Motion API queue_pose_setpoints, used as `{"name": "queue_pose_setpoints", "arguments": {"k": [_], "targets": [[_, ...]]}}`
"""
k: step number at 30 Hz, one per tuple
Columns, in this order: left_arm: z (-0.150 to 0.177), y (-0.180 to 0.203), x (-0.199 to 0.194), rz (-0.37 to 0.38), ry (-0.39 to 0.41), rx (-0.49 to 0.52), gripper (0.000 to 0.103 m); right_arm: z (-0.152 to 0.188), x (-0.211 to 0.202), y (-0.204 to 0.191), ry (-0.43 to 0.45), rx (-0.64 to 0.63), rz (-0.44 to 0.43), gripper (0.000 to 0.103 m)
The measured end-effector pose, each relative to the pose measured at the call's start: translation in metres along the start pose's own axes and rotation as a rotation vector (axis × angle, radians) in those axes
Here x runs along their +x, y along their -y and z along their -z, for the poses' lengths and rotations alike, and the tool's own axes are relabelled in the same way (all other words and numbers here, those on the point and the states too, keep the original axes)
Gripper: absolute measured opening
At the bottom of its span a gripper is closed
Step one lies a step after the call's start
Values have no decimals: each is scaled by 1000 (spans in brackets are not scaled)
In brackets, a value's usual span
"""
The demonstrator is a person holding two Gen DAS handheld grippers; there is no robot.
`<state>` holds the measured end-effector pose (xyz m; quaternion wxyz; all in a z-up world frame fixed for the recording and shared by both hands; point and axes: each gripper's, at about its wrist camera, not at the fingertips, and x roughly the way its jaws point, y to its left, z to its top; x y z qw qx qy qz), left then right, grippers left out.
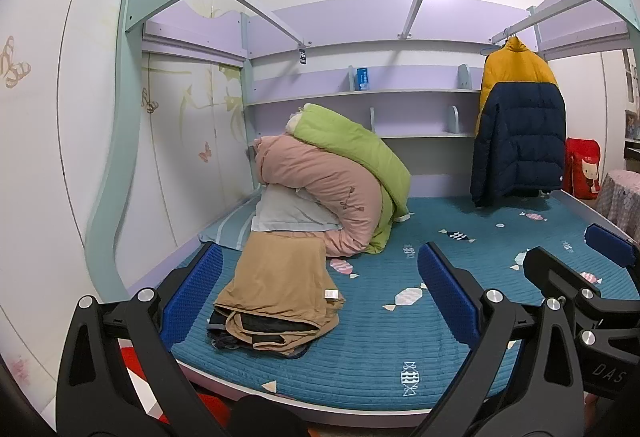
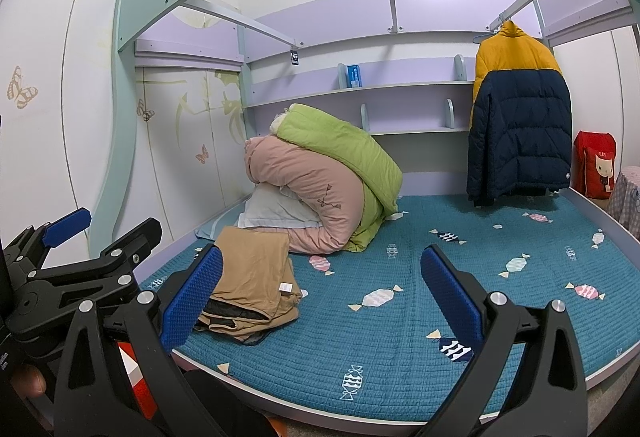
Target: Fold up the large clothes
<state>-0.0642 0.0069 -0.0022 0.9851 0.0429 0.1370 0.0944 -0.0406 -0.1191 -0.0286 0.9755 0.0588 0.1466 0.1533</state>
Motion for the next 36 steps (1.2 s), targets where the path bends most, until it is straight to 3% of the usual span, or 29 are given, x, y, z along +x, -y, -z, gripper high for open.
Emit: {"name": "queue_pose_setpoints", "arguments": {"k": [22,36], "targets": [[2,-18,3,-1,-13,5,98,5,4,-1,-9,11,6,96],[7,-23,43,-29,-48,57,98,13,35,2,-54,57,-5,96]]}}
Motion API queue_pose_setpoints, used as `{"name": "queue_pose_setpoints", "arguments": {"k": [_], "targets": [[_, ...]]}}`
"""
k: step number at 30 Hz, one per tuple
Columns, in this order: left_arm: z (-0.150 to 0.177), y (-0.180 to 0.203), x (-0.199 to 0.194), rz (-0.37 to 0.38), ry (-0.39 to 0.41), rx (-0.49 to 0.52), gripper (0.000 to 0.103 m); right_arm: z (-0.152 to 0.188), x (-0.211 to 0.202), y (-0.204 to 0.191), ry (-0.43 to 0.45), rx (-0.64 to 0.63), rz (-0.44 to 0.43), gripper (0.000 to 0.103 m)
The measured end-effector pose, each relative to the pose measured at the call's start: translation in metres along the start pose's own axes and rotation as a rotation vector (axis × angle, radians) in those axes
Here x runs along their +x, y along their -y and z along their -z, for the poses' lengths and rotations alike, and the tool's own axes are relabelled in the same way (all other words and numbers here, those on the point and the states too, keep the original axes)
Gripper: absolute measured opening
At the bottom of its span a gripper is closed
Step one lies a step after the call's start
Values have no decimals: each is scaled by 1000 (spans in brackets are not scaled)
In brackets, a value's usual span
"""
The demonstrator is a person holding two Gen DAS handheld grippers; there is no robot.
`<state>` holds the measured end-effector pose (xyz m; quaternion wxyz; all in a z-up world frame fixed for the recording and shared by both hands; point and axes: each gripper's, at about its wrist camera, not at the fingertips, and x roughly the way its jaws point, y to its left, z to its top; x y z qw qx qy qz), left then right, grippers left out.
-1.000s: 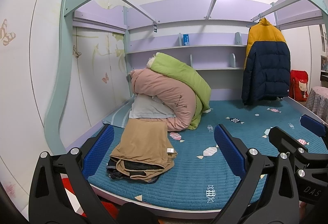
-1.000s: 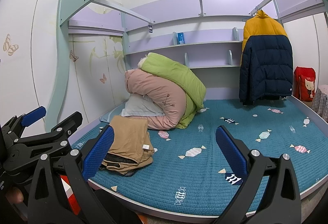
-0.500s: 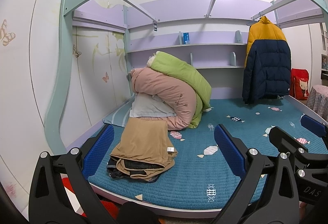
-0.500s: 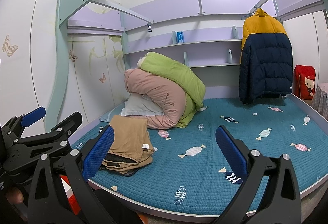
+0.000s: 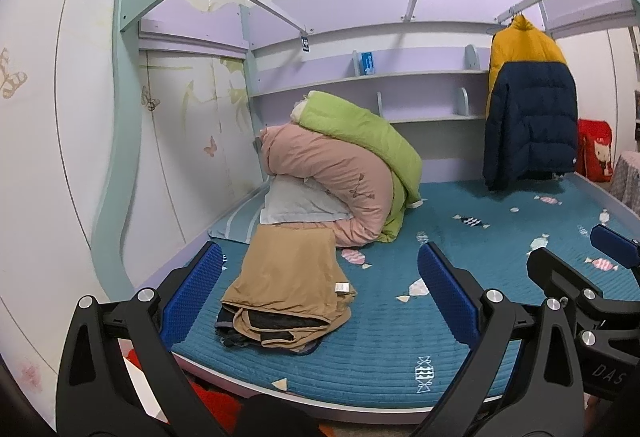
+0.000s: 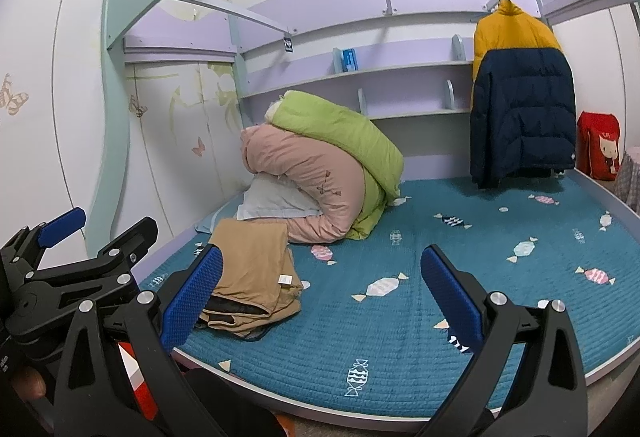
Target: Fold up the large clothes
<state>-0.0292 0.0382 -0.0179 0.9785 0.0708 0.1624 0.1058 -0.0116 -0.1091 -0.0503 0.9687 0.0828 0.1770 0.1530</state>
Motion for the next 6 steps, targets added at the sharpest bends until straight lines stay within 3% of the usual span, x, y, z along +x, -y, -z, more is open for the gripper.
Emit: {"name": "queue_pose_setpoints", "arguments": {"k": [6], "targets": [[6,23,46,8,-61,62,98,10,40,28,-67,91,-14,96]]}}
